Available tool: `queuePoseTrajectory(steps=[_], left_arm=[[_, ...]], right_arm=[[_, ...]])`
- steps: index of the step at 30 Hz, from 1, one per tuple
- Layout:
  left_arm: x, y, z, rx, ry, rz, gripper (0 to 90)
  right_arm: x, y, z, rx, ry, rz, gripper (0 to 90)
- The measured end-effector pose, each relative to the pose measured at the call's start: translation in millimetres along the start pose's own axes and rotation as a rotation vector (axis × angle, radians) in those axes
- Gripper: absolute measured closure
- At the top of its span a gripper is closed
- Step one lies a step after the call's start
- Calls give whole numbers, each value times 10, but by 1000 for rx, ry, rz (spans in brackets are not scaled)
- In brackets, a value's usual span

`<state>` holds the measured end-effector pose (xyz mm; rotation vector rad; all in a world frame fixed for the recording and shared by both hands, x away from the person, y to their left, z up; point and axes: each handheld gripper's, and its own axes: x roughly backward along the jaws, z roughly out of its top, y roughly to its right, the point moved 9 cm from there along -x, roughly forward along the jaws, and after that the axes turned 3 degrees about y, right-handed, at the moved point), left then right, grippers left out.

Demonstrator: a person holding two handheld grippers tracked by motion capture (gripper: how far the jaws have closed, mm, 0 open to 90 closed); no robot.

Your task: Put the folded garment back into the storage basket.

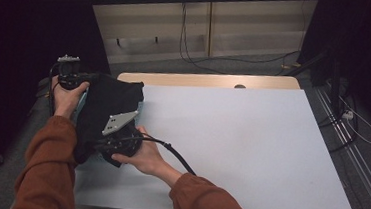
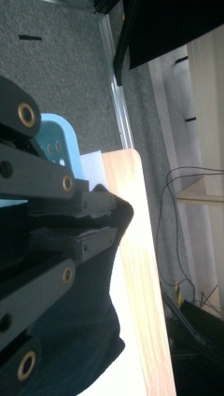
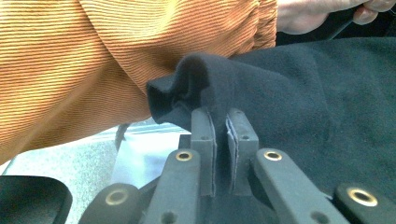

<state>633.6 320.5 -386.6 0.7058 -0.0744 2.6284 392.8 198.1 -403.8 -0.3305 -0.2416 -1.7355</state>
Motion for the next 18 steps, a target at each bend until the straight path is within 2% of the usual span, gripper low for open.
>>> queuePoseTrajectory(steps=[3, 5, 6, 13, 16, 18], left_arm=[[3, -5, -14, 3, 0, -8, 831], [21, 52, 8, -29, 12, -24, 831], [27, 60, 8, -47, 8, -11, 831], [0, -11, -59, -18, 2, -15, 831], [-32, -78, -138, 15, -3, -2, 831], [-52, -94, -168, 12, -13, -2, 831]], right_arm=[[-35, 6, -10, 2, -7, -1, 845], [-54, 14, -18, 2, -8, -2, 844], [-62, 19, -24, 3, -9, -1, 844], [-147, 50, -64, -5, -22, -4, 844], [-174, 63, -75, -7, -27, -4, 844], [-186, 78, -74, -8, -30, -6, 844]])
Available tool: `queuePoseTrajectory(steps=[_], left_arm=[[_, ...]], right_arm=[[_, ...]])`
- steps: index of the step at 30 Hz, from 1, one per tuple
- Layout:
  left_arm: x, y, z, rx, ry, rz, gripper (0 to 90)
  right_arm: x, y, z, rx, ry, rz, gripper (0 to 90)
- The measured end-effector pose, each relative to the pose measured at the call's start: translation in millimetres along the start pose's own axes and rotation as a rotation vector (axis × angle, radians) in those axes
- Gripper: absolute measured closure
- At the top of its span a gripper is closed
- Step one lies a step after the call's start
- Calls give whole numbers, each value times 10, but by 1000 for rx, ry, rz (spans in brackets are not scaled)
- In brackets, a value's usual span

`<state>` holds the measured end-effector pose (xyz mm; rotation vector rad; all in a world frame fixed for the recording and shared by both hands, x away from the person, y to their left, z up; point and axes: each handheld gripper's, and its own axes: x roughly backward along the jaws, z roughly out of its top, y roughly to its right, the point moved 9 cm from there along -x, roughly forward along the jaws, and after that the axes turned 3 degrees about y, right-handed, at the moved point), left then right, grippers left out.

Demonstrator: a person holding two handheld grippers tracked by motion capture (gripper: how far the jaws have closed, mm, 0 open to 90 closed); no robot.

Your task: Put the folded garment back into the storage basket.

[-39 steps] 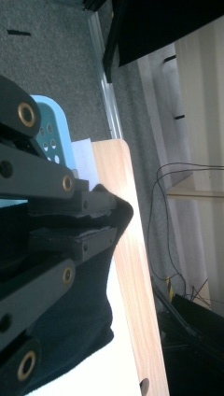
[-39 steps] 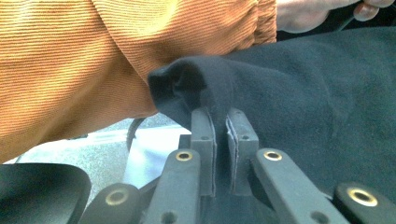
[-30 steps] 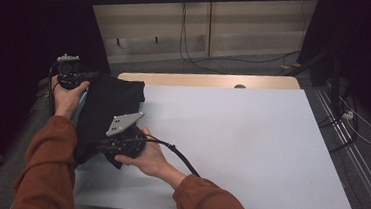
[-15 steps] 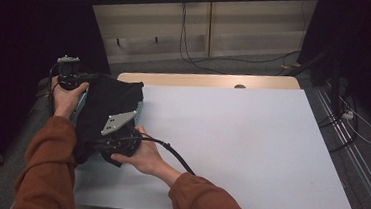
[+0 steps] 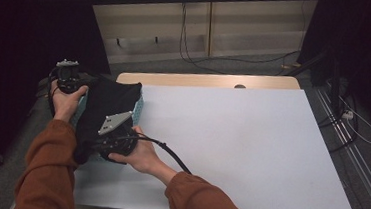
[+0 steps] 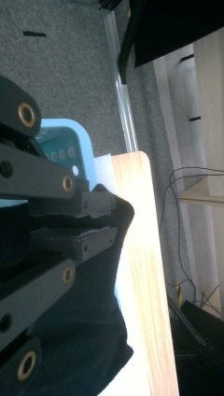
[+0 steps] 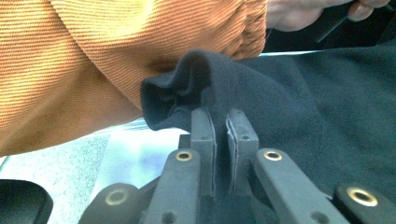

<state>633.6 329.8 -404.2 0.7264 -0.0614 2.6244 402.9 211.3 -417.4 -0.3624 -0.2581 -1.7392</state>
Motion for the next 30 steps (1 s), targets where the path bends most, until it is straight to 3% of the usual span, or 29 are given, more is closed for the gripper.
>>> queuePoseTrajectory(steps=[18, 30], left_arm=[[-68, -86, -108, 13, -23, 5, 829], [-127, -96, -96, 14, -31, 15, 828]], right_arm=[[-185, 68, -58, -8, -28, -1, 844], [-275, 136, -52, -6, -39, -9, 844]])
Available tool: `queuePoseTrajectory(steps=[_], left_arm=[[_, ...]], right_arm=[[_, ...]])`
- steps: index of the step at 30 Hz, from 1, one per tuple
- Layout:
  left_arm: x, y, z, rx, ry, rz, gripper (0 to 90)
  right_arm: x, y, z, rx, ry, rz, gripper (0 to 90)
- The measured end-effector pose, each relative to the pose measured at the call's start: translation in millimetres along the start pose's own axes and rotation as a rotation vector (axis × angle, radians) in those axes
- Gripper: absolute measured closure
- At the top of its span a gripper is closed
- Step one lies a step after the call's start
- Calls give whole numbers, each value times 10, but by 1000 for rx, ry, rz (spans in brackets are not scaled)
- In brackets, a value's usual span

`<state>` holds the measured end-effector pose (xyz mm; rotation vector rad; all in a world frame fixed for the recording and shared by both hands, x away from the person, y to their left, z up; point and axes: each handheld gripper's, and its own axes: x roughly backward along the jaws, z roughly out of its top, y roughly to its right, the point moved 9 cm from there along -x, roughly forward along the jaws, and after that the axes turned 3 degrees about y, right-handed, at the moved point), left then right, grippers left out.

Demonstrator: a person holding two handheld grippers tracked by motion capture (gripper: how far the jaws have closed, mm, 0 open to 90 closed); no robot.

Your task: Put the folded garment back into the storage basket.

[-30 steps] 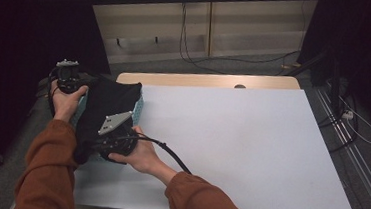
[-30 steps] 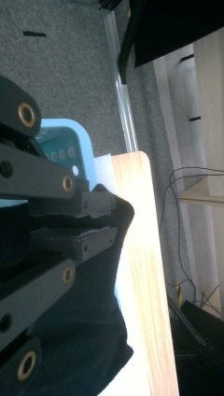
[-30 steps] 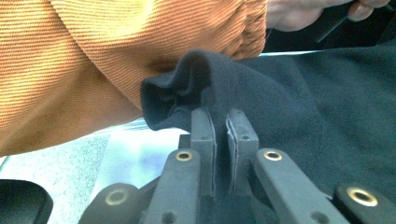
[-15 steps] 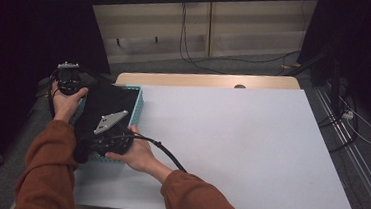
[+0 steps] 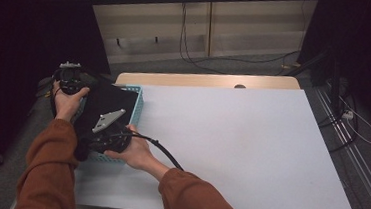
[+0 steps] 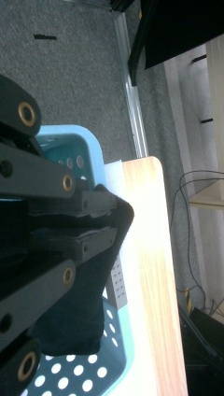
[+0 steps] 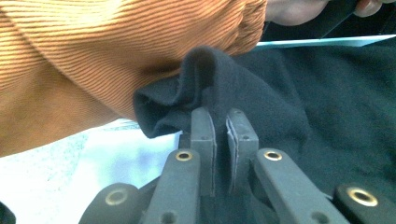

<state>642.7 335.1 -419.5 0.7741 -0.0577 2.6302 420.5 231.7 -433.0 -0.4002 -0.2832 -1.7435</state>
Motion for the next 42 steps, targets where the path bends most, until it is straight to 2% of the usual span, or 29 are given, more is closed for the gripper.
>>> queuePoseTrajectory(steps=[5, 7, 9, 12, 14, 17, 20, 25, 30, 33, 38, 42], left_arm=[[-22, -42, -67, 3, -18, 16, 825], [-31, -50, -89, -7, -26, 27, 825], [-32, -45, -84, 1, -19, 25, 824], [-36, -44, -93, -2, -34, 19, 803], [-28, -23, -91, -5, -38, 10, 748], [22, -37, -80, 0, -37, 21, 595], [104, -53, -56, 9, -20, 32, 484], [233, -45, -33, 11, -2, 36, 393], [328, 32, -42, -20, 0, 31, 336], [404, 91, -58, -30, 20, 21, 312], [534, 157, -134, -32, 28, 6, 287], [646, 215, -232, -46, 23, -2, 279]], right_arm=[[-38, 26, -29, 1, -10, -3, 844], [-57, 50, -60, -2, -19, -7, 844], [-67, 71, -74, -10, -20, -9, 844], [-76, 80, -86, -11, -23, -8, 843], [-80, 83, -96, -12, -27, -8, 843], [-87, 88, -106, -14, -29, -6, 842], [-89, 96, -115, -14, -34, -11, 840], [-89, 154, -129, -27, -38, -24, 835], [-85, 135, -138, -32, -48, -6, 812], [-74, 119, -134, -38, -48, 1, 738], [30, 95, -85, -30, -36, 5, 594], [139, 78, -69, -22, -24, -5, 552]])
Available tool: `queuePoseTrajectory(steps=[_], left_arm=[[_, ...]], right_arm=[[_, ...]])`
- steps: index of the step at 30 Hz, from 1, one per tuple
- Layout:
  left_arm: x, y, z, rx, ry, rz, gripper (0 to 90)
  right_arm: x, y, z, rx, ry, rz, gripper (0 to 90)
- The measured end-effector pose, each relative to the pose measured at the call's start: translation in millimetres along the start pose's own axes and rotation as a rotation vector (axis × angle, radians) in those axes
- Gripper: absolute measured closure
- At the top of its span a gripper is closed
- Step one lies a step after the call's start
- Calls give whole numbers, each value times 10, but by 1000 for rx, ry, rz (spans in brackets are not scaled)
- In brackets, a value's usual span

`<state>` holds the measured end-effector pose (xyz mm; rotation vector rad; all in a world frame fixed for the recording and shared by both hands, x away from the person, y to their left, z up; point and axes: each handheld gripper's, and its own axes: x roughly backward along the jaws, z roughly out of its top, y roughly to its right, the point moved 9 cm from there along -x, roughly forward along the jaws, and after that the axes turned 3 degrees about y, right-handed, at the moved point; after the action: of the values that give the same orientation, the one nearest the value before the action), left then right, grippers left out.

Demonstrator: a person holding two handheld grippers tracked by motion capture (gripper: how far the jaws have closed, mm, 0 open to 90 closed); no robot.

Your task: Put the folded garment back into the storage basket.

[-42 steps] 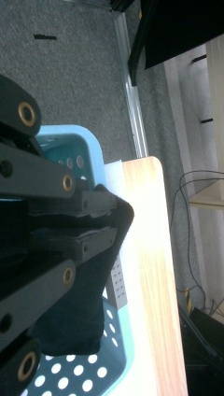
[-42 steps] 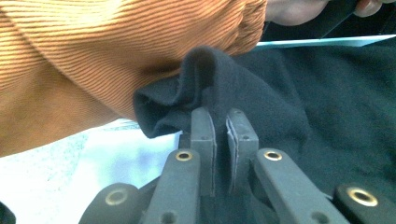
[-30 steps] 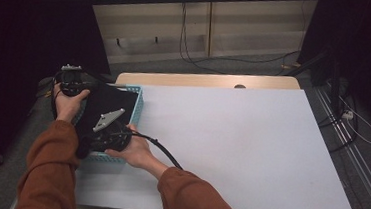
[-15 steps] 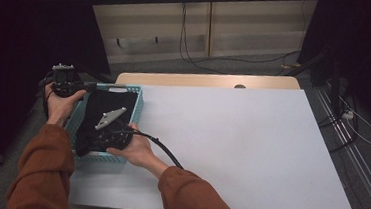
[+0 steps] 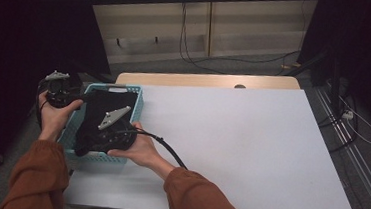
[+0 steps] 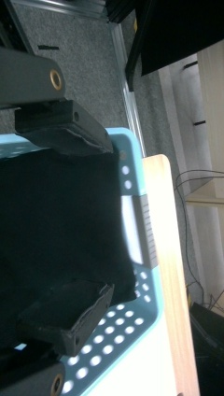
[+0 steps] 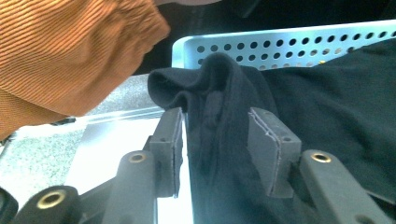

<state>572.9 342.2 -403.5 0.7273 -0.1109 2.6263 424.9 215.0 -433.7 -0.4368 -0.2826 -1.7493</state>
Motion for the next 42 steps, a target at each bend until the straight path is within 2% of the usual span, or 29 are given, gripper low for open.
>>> queuePoseTrajectory(steps=[4, 7, 10, 15, 18, 21, 23, 25, 27, 31, 33, 34, 40, 42], left_arm=[[137, 68, -76, 12, 23, -9, 270], [229, 104, -137, -6, 16, 2, 264], [338, 169, -142, 13, 41, -3, 262], [488, 322, -247, -31, 38, -7, 254], [568, 398, -350, -33, 45, -6, 254], [607, 450, -466, -54, 30, 19, 257], [628, 495, -509, -48, 28, 3, 257], [654, 535, -550, -58, 28, 8, 257], [696, 578, -586, -50, 35, -3, 256], [784, 589, -662, -24, 42, 10, 251], [832, 552, -713, 28, 47, 31, 260], [854, 535, -738, 40, 43, 38, 260], [1004, 525, -835, 64, 46, 49, 259], [1058, 536, -858, 74, 69, 52, 259]], right_arm=[[140, 1, -26, -1, 13, -12, 534], [255, -4, -33, -5, 28, -20, 534], [349, -19, -57, -7, 38, -24, 534], [508, -62, -152, -8, 46, -36, 530], [614, -70, -239, -20, 53, -45, 523], [732, -80, -325, -33, 56, -59, 489], [801, -76, -388, -40, 53, -74, 454], [859, -74, -453, -57, 57, -87, 438], [921, -82, -518, -61, 51, -99, 422], [1058, -117, -618, -64, 45, -110, 417], [1121, -126, -668, -68, 39, -116, 416], [1152, -127, -694, -67, 34, -123, 415], [1315, -122, -821, -81, 23, -148, 412], [1362, -111, -879, -88, 17, -156, 410]])
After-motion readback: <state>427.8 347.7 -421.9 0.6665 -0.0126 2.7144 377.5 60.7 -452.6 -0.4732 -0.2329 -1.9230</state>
